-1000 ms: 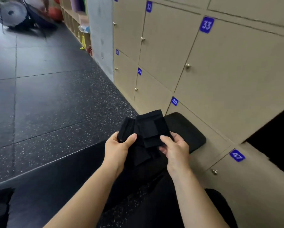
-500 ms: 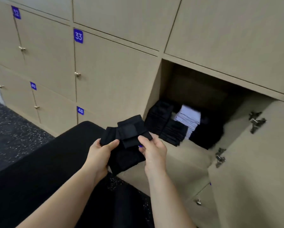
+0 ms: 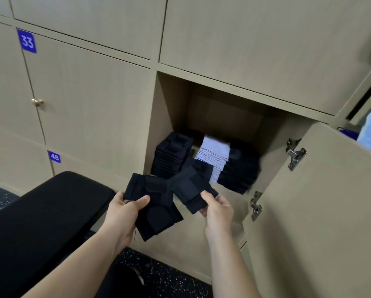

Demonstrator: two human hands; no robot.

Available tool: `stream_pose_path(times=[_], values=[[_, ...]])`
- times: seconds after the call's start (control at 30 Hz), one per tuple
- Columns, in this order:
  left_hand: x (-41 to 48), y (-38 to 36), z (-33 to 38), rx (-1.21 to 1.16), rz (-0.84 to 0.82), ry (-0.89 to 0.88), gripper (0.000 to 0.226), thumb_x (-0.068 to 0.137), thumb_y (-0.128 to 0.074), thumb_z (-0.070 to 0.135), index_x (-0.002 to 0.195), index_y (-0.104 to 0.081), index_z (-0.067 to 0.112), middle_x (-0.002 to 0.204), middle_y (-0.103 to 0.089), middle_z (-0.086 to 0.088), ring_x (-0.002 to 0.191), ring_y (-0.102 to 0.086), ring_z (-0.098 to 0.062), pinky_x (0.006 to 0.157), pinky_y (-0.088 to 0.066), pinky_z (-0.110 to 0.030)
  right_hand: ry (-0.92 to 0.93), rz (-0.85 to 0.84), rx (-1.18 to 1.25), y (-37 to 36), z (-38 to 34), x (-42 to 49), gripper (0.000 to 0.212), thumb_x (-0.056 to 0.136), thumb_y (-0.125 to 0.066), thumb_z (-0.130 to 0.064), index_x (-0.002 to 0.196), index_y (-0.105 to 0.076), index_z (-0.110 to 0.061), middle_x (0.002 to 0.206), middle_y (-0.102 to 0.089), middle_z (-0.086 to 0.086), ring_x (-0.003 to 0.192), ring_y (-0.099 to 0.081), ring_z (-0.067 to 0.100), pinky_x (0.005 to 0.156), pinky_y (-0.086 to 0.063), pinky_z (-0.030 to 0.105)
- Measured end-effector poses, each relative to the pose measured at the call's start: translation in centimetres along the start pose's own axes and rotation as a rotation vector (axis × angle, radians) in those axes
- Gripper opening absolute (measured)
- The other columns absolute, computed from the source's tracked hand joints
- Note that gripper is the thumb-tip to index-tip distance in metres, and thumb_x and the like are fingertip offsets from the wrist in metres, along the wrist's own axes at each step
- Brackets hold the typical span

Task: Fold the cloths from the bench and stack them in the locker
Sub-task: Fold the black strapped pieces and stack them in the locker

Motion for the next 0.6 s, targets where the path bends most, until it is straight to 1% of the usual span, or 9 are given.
stream_pose_path(times=[0.03,0.1,0.13,0.23,0.33,0.37,0.47,0.53,0.6], values=[[0.5,-0.3,-0.1,0.004,-0.003,-0.003,0.024,0.090,-0.063,-0.002,0.112,-0.058,0.005,0.104,-0.069,-0.016,0.089,-0.069,-0.028,0.067,-0.055,-0.036,0.007,0.012,0.004,0.3,-0.5,1.3,0.015,0.083,-0.065,0.005,0.074,-0.053,0.003,0.075,-0.054,0.007,0.069,-0.051,0.021,0.050,-0.047,0.021],[1.8,-0.7,-0.4,0.014,-0.003,-0.003,0.025,0.090,-0.063,-0.002,0.113,-0.058,0.006,0.104,-0.069,-0.015,0.090,-0.069,-0.029,0.067,-0.055,-0.036,0.045,0.020,-0.013,0.5,-1.7,4.1,0.033,0.084,-0.064,0.005,0.061,-0.044,-0.007,0.068,-0.049,0.005,0.060,-0.046,0.019,0.042,-0.041,0.017],[2.1,-0.7,-0.6,0.019,-0.006,0.000,0.025,0.090,-0.063,-0.002,0.113,-0.058,0.006,0.104,-0.069,-0.015,0.091,-0.069,-0.030,0.067,-0.055,-0.036,0.065,0.022,-0.028,0.5,-2.4,5.1,0.037,0.084,-0.064,0.005,0.059,-0.042,-0.011,0.065,-0.048,0.004,0.057,-0.044,0.017,0.041,-0.038,0.016],[4.3,-1.2,-1.4,0.035,-0.014,0.002,0.025,0.089,-0.064,-0.002,0.113,-0.059,0.006,0.106,-0.069,-0.017,0.093,-0.069,-0.032,0.070,-0.055,-0.038,0.077,0.034,-0.073,-0.2,-3.5,9.5,0.025,0.084,-0.066,0.003,0.065,-0.055,-0.010,0.068,-0.062,0.007,0.058,-0.054,0.017,0.044,-0.042,0.018],[6.3,-1.9,-2.3,0.028,-0.032,0.014,0.025,0.089,-0.065,-0.002,0.112,-0.060,0.007,0.103,-0.071,-0.017,0.092,-0.070,-0.033,0.072,-0.056,-0.039,0.068,0.027,-0.118,-1.5,-3.7,13.3,0.011,0.083,-0.068,0.001,0.078,-0.058,0.000,0.073,-0.063,0.025,0.065,-0.055,0.020,0.048,-0.042,0.020],[6.9,-2.1,-2.5,0.025,-0.039,0.016,0.026,0.088,-0.065,-0.002,0.112,-0.061,0.007,0.101,-0.071,-0.017,0.091,-0.071,-0.033,0.073,-0.056,-0.040,0.067,0.019,-0.132,-2.0,-3.6,14.6,0.011,0.083,-0.068,0.001,0.078,-0.058,0.004,0.073,-0.064,0.021,0.062,-0.056,0.020,0.047,-0.042,0.020],[8.9,-2.3,-3.3,0.027,-0.056,0.016,0.027,0.087,-0.066,-0.002,0.112,-0.061,0.007,0.101,-0.071,-0.020,0.091,-0.071,-0.035,0.078,-0.056,-0.043,0.063,0.005,-0.193,-3.4,-3.3,17.4,0.026,0.085,-0.067,0.001,0.066,-0.055,-0.011,0.069,-0.061,0.002,0.050,-0.053,0.011,0.041,-0.036,0.018],[9.7,-2.3,-3.6,0.025,-0.070,0.018,0.026,0.087,-0.066,-0.003,0.112,-0.061,0.005,0.101,-0.071,-0.022,0.092,-0.071,-0.037,0.081,-0.056,-0.045,0.054,0.016,-0.211,-3.6,-2.8,18.9,0.024,0.085,-0.067,0.002,0.070,-0.052,-0.010,0.066,-0.058,-0.001,0.051,-0.049,0.012,0.044,-0.034,0.021],[10.5,-2.2,-4.0,0.018,-0.080,0.023,0.025,0.087,-0.065,-0.004,0.111,-0.062,0.004,0.100,-0.072,-0.022,0.093,-0.071,-0.038,0.084,-0.055,-0.046,0.041,0.023,-0.229,-3.6,-2.1,20.3,0.021,0.085,-0.067,0.002,0.073,-0.054,-0.009,0.068,-0.060,0.000,0.050,-0.050,0.012,0.041,-0.036,0.019]])
Point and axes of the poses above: each hand's wrist, its own x-axis towards the middle knuckle, its own y-axis out of the back of the hand, z = x × y, the point moved 9 cm from there along x, towards the middle knuckle
